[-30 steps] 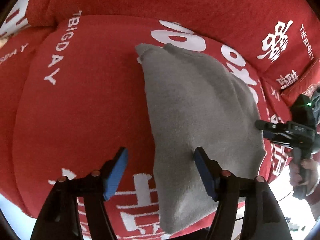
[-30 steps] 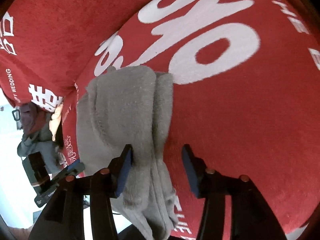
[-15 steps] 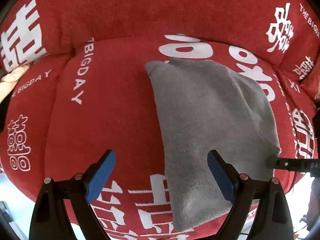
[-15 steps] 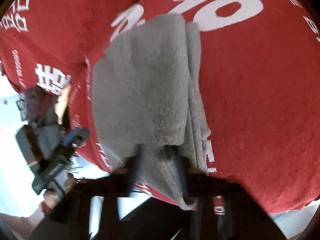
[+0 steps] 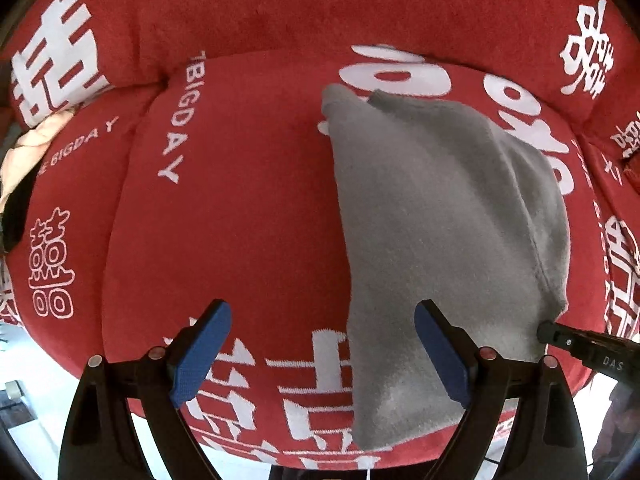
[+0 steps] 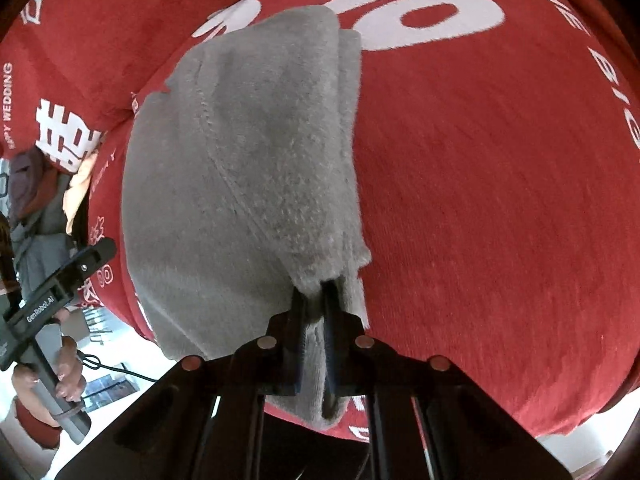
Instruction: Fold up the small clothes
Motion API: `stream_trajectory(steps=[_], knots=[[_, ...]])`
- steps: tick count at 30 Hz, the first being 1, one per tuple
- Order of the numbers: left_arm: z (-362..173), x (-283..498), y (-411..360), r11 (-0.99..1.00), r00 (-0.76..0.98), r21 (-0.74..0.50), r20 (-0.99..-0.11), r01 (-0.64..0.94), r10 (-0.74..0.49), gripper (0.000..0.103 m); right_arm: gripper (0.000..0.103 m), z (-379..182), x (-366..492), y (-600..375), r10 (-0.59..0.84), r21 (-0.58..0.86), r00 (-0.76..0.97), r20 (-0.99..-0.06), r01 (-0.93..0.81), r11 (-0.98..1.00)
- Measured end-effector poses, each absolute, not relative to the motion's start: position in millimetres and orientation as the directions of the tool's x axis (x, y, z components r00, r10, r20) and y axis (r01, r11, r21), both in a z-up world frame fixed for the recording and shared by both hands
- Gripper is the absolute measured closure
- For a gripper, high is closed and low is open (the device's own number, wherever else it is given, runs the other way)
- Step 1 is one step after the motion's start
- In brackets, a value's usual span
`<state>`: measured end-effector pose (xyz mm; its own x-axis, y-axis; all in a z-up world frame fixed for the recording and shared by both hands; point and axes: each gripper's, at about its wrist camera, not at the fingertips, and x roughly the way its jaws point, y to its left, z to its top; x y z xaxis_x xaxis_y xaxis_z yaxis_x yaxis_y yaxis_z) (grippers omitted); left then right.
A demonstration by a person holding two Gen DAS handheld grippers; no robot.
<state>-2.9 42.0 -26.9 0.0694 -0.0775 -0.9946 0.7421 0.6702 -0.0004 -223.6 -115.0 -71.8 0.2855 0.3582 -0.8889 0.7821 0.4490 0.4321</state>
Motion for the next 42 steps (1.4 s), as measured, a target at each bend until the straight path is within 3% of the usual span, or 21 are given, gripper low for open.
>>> stream_trajectory(steps=[11,15,17,18,19,26,30,42], knots=[[-16.4,-6.4,46.6,0.679,0.062,0.002,-0.996,0.734,-0.063,0.010,0.094,-45.0,-252.8,-118.7,0.343,0.391,0.270,-0.900,0.848,0.358],[-10.9,-8.3,46.5,0.685,0.061,0.012,-0.997,0.728,-0.047,0.010,0.087,-21.8,-251.7,-121.4,0.293,0.355,0.255,-0.922,0.859,0.368],[-8.0,-10.0,46.1,0.682,0.062,0.017,-0.997,0.731,-0.041,0.010,0.065,-9.4,-242.5,-118.9,0.259,0.335,0.246,-0.934,0.855,0.396],[-6.1,-11.1,45.9,0.682,0.062,0.017,-0.997,0.731,-0.042,0.010,0.031,-4.0,-235.3,-117.2,0.244,0.324,0.239,-0.940,0.848,0.418],[-4.7,-11.8,45.9,0.682,0.061,0.017,-0.997,0.731,-0.042,0.010,0.014,0.0,-229.6,-116.6,0.231,0.313,0.231,-0.945,0.843,0.438],[0.8,-14.3,47.2,0.688,0.065,0.026,-0.997,0.725,-0.031,0.010,0.014,26.6,-179.5,-100.1,0.149,0.256,0.208,-0.967,0.777,0.575],[3.9,-13.8,48.3,0.692,0.071,0.030,-0.997,0.721,-0.031,0.010,0.000,32.2,-164.9,-94.6,0.085,0.194,0.180,-0.980,0.770,0.608],[3.8,-16.4,49.9,0.677,0.042,0.013,-0.999,0.736,-0.026,0.010,0.000,27.4,-160.5,-89.9,0.080,0.157,0.137,-0.987,0.801,0.577]])
